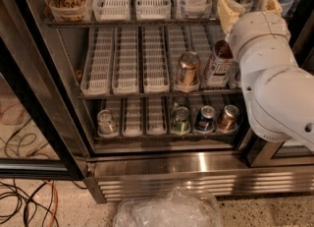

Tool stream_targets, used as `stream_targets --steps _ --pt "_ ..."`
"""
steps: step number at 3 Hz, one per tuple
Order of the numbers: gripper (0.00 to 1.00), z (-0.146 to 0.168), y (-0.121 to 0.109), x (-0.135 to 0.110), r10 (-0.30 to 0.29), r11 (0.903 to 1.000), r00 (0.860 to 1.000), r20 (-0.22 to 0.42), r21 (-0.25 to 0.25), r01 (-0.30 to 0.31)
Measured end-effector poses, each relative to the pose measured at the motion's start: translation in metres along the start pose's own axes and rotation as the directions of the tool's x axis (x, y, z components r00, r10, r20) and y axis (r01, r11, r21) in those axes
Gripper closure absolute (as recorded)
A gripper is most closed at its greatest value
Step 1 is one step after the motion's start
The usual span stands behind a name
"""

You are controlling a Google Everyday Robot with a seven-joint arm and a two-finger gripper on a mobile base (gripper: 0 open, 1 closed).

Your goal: Pick green can from top shelf of fridge

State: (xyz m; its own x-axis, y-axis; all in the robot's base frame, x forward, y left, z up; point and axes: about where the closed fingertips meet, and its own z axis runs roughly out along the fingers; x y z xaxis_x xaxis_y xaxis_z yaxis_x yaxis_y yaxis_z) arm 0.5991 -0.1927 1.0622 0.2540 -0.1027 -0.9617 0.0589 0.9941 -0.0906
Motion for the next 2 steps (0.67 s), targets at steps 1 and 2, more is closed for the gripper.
stream_targets --steps 1,2 --pt "0.38 0.004 0.005 0.0 0.001 0.9999 1.0 0.004 -0.015 0.0" --pt "0.4 0.017 0.016 0.013 0.013 0.9995 1.0 -0.024 -0.028 -0.014"
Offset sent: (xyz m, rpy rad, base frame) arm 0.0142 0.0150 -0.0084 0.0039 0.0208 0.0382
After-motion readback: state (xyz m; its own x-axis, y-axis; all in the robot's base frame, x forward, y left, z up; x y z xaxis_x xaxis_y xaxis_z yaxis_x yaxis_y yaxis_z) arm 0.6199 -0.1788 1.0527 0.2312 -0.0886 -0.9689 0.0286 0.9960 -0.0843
